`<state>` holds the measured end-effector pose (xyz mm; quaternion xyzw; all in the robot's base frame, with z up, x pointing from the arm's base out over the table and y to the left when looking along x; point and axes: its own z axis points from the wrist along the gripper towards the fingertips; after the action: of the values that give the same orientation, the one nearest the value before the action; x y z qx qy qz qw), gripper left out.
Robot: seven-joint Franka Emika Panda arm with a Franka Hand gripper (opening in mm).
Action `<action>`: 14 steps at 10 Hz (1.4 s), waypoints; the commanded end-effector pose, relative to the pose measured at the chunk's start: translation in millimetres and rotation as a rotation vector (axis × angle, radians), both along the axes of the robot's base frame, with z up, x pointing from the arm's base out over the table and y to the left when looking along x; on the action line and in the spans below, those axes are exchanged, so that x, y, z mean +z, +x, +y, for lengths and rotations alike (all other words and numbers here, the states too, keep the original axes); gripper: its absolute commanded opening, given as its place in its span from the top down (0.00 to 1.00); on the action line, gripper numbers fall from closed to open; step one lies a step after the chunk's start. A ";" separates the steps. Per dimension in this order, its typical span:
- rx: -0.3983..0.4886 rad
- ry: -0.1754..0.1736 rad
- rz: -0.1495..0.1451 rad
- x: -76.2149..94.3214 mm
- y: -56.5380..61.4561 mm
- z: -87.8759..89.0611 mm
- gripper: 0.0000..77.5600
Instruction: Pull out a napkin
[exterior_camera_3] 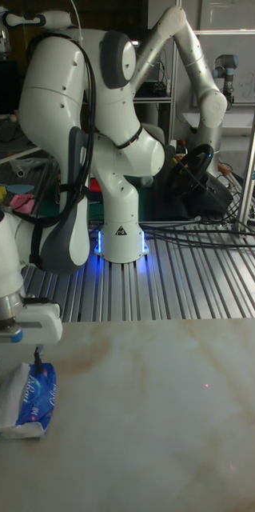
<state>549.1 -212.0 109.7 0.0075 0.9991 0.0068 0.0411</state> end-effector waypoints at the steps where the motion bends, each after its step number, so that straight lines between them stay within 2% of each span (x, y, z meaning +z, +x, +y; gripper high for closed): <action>1: 0.000 -0.003 -0.004 0.6 1.2 -0.6 0.00; 14: -0.002 -0.004 -0.019 1.9 0.0 3.1 0.00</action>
<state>548.5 -210.7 107.9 0.0063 0.9988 0.0058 0.0473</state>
